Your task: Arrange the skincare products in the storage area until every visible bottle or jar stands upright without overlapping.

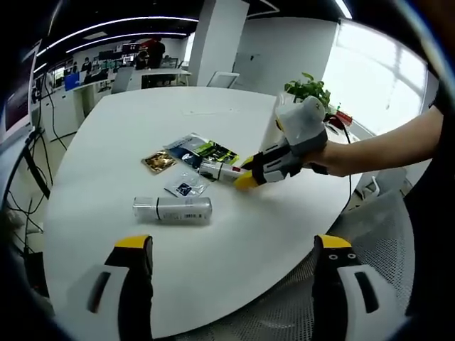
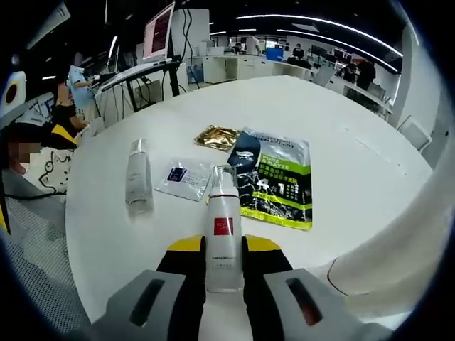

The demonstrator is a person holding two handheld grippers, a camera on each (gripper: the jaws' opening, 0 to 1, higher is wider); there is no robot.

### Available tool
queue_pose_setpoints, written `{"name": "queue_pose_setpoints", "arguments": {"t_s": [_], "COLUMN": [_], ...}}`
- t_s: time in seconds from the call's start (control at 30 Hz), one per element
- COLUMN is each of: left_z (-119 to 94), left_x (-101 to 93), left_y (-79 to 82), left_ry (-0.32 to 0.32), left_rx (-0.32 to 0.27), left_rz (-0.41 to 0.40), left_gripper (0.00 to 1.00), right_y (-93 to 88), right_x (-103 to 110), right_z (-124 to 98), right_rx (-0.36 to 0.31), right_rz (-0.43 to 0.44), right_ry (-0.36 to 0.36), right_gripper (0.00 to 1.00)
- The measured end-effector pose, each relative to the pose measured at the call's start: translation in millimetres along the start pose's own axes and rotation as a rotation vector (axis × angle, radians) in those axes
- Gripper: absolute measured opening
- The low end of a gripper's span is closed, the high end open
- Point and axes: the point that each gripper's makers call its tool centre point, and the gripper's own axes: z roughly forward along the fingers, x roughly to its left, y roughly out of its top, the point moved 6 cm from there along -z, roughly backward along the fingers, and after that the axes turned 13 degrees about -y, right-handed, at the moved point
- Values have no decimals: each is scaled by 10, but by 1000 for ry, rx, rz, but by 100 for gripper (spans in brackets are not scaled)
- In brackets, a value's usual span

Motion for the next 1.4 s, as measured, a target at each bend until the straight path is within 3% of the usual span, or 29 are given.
{"name": "queue_pose_setpoints", "arguments": {"t_s": [0.43,0.7,0.93,1.13,1.27,1.4], "left_z": [25,-27,-97,-168,-209,-224], "left_x": [-113,-210,-193,-254,-301,-336], "left_y": [163,304,319,366,376,400], "left_ry": [-15,-58,-44,-65,-45,-66], "left_rx": [-53,-199,-245,-334,-347,-396], "left_rz": [-37,-156,-198,-264,-254,-299], "left_gripper": [87,85,81,75,70,67], "right_y": [110,236,342,495,536,535], "right_x": [47,245,466,694,821,880], "right_z": [-218,-595,-873,-1107,-1261,-1316], "right_rx": [-100,-207,-275,-363,-381,-390], "right_rz": [17,3,31,51,48,40], "right_ry": [8,41,85,162,179,197], "right_gripper": [18,18,18,18,18,18]}}
